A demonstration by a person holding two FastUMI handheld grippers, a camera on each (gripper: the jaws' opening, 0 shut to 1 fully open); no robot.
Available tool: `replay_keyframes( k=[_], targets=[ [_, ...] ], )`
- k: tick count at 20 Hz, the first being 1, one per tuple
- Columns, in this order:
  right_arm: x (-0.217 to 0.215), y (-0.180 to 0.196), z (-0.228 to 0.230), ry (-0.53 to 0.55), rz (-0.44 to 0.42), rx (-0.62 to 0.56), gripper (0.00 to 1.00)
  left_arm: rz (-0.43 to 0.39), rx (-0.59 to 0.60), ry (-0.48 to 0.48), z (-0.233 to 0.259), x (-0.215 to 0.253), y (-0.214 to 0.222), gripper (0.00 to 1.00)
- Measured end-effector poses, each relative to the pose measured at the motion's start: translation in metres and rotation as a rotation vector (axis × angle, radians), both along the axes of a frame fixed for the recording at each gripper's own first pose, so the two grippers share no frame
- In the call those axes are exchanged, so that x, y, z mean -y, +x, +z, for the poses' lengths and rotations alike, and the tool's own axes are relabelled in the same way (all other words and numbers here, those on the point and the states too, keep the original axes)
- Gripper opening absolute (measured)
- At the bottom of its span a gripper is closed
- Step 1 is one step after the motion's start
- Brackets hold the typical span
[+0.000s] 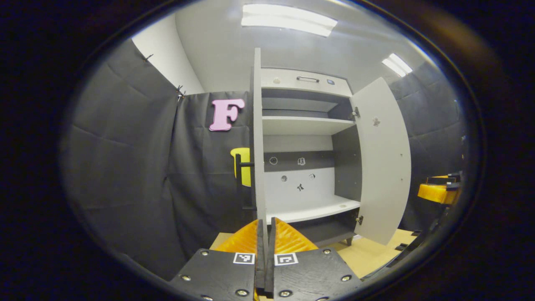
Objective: Open the right door of the double-door shoe cabinet with the right hand, and open the left door with the left hand.
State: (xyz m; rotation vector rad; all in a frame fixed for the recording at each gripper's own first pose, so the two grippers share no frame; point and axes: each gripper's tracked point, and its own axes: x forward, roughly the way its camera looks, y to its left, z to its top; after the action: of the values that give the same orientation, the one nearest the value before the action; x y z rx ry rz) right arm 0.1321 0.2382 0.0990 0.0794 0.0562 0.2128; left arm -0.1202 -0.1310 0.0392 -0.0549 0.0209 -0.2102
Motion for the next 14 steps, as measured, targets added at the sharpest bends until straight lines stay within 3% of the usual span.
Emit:
replay_keyframes(
  k=[4,14],
  targets=[
    [0.001,-0.004,-0.009,-0.017,-0.006,0.000,0.98,0.064,-0.016,0.020,-0.015,-0.015,-0.025,0.02],
    [-0.006,-0.017,-0.008,-0.025,0.004,0.008,0.97,0.115,-0.060,0.035,-0.033,-0.008,-0.061,0.02]
  ],
)
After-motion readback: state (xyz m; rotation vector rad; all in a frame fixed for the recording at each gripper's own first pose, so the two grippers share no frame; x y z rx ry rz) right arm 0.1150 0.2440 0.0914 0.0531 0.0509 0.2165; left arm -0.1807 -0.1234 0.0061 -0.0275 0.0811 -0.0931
